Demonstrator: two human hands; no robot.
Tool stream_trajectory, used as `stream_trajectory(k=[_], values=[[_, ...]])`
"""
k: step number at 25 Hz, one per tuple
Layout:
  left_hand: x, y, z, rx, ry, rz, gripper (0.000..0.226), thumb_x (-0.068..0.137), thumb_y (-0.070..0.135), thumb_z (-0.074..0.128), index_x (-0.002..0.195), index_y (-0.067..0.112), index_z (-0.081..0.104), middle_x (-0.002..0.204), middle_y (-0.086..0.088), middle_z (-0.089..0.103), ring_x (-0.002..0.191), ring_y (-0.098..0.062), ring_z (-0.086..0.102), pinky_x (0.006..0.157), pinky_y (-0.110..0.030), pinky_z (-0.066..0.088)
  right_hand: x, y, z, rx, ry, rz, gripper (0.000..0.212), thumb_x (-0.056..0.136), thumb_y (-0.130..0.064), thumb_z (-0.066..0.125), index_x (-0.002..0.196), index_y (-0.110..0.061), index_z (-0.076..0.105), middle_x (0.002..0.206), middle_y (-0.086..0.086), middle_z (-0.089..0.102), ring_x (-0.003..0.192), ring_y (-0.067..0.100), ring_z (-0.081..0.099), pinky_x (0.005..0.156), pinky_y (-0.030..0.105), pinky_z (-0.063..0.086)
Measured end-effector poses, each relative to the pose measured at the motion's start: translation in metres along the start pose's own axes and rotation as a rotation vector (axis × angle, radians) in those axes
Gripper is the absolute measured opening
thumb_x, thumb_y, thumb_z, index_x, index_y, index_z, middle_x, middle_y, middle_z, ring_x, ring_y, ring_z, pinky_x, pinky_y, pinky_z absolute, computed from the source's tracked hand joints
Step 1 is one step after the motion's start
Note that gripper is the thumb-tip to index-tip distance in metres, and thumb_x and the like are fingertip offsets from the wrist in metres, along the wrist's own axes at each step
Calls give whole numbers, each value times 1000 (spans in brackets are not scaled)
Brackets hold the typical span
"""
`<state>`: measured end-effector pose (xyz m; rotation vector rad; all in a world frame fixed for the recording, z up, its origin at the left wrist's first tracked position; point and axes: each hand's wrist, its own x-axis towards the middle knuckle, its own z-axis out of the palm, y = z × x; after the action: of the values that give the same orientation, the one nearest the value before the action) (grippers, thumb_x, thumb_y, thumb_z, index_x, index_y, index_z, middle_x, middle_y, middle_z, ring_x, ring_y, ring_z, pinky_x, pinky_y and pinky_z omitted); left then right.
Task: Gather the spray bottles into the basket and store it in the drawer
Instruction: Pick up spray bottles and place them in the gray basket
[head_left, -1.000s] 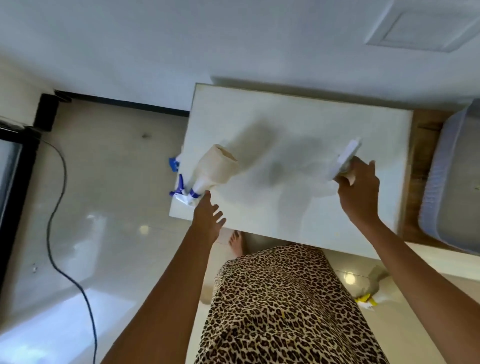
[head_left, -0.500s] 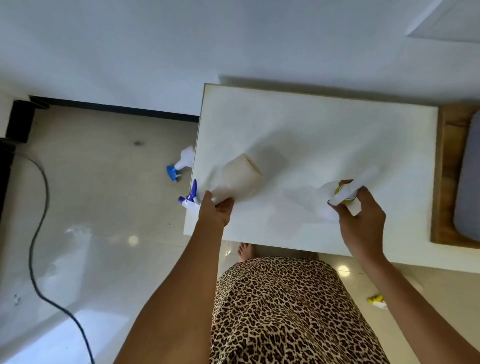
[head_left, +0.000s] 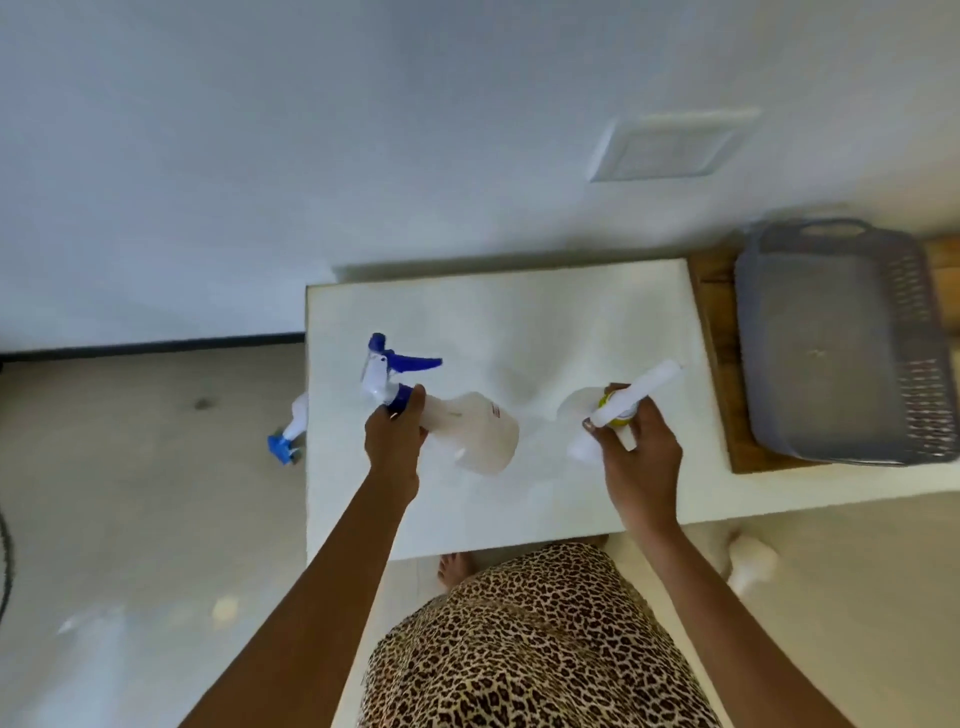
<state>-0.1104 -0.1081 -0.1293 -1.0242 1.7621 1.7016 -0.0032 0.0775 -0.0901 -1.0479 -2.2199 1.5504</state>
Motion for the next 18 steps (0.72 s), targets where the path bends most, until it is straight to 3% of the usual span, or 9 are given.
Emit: stream_trajectory(k=[2, 6, 8, 11, 13, 15, 17, 18], values=[[-21, 15, 31, 188, -36, 148, 25, 85, 27, 61, 103, 11, 56, 105, -8, 62, 99, -26, 58, 95, -38, 48, 4, -8, -20, 71, 49, 15, 40, 78, -4, 69, 111, -25, 61, 98, -16, 64, 97, 1, 60, 79, -1, 43], [-62, 38, 102, 431, -149, 433, 27, 79, 32, 68, 100, 17, 59, 96, -1, 65, 87, -18, 58, 77, -27, 42, 20, -20, -74, 216, 159, 55, 42, 76, -6, 73, 103, -37, 62, 98, -23, 66, 96, -6, 62, 77, 3, 47], [-81, 47, 144, 491, -212, 520, 26, 75, 33, 71, 94, 17, 61, 91, 2, 65, 84, -16, 58, 74, -24, 41, 36, -22, -106, 255, 226, 81, 41, 74, -8, 75, 103, -35, 63, 96, -22, 66, 93, -7, 63, 72, 3, 47], [-102, 58, 210, 547, -289, 596, 41, 71, 34, 75, 102, 11, 63, 92, 1, 67, 84, -14, 61, 76, -22, 44, 70, -21, -147, 264, 327, 89, 37, 72, -12, 76, 93, -39, 62, 86, -31, 64, 86, -9, 63, 72, 7, 46], [-113, 61, 263, 551, -338, 641, 45, 69, 33, 77, 104, 9, 64, 96, -3, 71, 87, -15, 65, 79, -22, 47, 99, -11, -177, 276, 399, 94, 36, 71, -11, 77, 96, -33, 65, 89, -25, 66, 88, -4, 64, 77, 12, 47], [-119, 65, 306, 531, -377, 707, 47, 67, 31, 79, 104, 8, 63, 100, -7, 72, 86, -14, 65, 75, -12, 49, 124, 0, -196, 271, 447, 105, 39, 71, -8, 78, 107, -17, 66, 96, -9, 68, 94, 9, 65, 81, 22, 49], [-123, 67, 361, 546, -391, 763, 49, 66, 30, 79, 107, 9, 60, 104, -7, 71, 84, -10, 62, 67, 1, 43, 154, 18, -215, 265, 486, 143, 42, 70, -7, 78, 109, -14, 66, 96, -5, 68, 93, 13, 65, 79, 25, 50], [-122, 67, 385, 560, -394, 777, 51, 66, 31, 79, 108, 9, 59, 107, -8, 70, 86, -10, 61, 70, 1, 43, 167, 27, -222, 260, 497, 161, 42, 69, -7, 79, 108, -15, 66, 95, -6, 68, 91, 13, 65, 77, 25, 51]])
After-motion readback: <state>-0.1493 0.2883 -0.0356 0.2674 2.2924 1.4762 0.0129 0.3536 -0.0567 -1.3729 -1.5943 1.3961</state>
